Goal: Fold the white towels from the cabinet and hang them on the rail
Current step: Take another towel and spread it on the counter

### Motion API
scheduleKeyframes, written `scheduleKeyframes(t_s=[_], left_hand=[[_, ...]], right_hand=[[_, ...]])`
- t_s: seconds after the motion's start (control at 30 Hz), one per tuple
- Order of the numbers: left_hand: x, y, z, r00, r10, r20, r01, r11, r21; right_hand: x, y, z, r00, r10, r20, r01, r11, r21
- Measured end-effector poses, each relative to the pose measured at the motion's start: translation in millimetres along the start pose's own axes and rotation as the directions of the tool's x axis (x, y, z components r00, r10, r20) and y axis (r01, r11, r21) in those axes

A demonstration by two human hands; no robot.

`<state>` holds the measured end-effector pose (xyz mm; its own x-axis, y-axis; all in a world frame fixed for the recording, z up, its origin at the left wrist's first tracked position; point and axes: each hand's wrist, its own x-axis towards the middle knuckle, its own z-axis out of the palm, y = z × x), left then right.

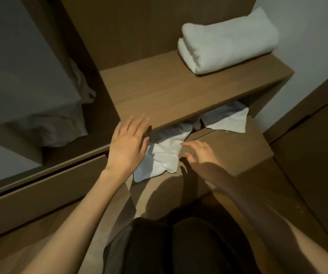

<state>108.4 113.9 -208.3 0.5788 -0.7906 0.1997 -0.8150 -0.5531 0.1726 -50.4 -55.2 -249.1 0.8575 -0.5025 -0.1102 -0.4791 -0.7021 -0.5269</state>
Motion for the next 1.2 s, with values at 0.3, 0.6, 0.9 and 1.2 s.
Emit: scheduleKeyframes(t_s=[0.3, 0.6, 0.9, 1.2], left_hand=[[-15, -39, 88, 0.98, 0.039, -0.195, -0.02, 0.995, 0.101], [-22, -34, 101, 0.961, 0.027, -0.276, -0.015, 0.999, 0.043], [-15, -22, 98, 0.967, 0.112, -0.23, -0.124, 0.991, -0.039], [21, 33, 113, 0.971, 0.214, -0.111, -0.237, 0.932, -0.275]], right_hand=[[83, 62, 147, 0.978, 0.04, 0.202, -0.033, 0.999, -0.038], [81, 61, 162, 0.996, -0.067, 0.058, 0.071, 0.996, -0.06], [61, 46, 46, 0.905, -0.33, -0.267, 0.283, 0.938, -0.2], [45, 31, -37, 0.871, -0.314, -0.379, 0.268, 0.948, -0.17]])
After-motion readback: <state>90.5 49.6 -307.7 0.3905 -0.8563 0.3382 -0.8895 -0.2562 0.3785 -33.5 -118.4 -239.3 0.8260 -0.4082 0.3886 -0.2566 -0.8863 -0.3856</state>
